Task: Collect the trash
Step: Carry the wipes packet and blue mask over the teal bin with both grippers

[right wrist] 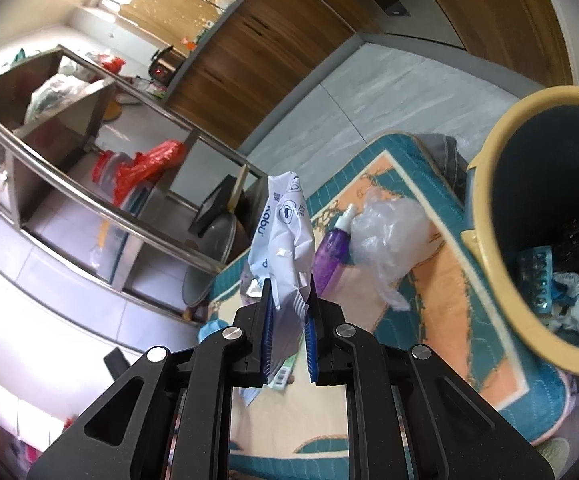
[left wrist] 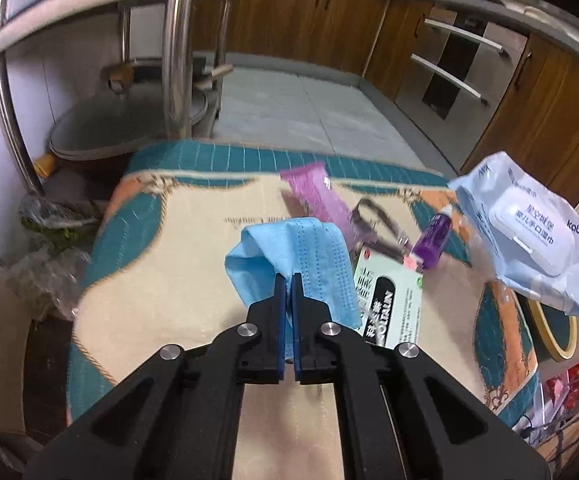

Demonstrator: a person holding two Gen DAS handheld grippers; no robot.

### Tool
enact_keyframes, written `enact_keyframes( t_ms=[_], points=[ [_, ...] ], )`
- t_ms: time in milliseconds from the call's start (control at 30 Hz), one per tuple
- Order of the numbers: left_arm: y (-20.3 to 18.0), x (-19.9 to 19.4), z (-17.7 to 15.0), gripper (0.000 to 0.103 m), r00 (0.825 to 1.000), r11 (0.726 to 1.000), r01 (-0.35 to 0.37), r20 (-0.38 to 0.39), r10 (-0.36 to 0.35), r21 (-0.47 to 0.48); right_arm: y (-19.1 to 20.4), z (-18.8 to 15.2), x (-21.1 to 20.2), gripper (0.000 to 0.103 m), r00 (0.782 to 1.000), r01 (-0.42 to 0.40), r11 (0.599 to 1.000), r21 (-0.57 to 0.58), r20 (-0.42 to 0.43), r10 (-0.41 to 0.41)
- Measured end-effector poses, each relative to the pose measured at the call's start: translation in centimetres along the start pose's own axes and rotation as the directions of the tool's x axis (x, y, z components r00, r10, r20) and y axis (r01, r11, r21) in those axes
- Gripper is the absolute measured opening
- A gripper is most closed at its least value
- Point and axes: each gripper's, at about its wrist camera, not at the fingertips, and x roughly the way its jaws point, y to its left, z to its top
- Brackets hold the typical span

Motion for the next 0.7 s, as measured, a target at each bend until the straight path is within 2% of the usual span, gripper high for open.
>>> enact_keyframes(
  t_ms=[200,333,500,700],
  points=[
    [-0.4,-2.5,0.2,0.002,0.997,1.0,0.013,0.072,-0.012,-0.011,-0.6,0.7,-3.2,0.015,0.999,-0.024,1.0,-0.013,0.039,0.024],
    [-1.7,-3.8,0.2,0.002,0.993,0.999,0.011,0.113,-0.015,0.03,-1.4,1.3,-5.9,0.015,0.996,-0.015,1.0,-0.01,0.092,0.016],
    [-3.1,-5.1,0.5,0.002,0.985,0.996,0.084,0.149,-0.087,0.027,-3.4,1.4,-9.2,0.015,0.985,0.01,1.0,0.015,0.171,-0.013],
    [-7.9,-6.2,1.3,0.002,0.966,0.976,0.188,0.158,-0.204,0.11,-6.9,1.1,-11.8,0.015,0.97,0.051,0.996,0.079,0.232,-0.068]
  ],
)
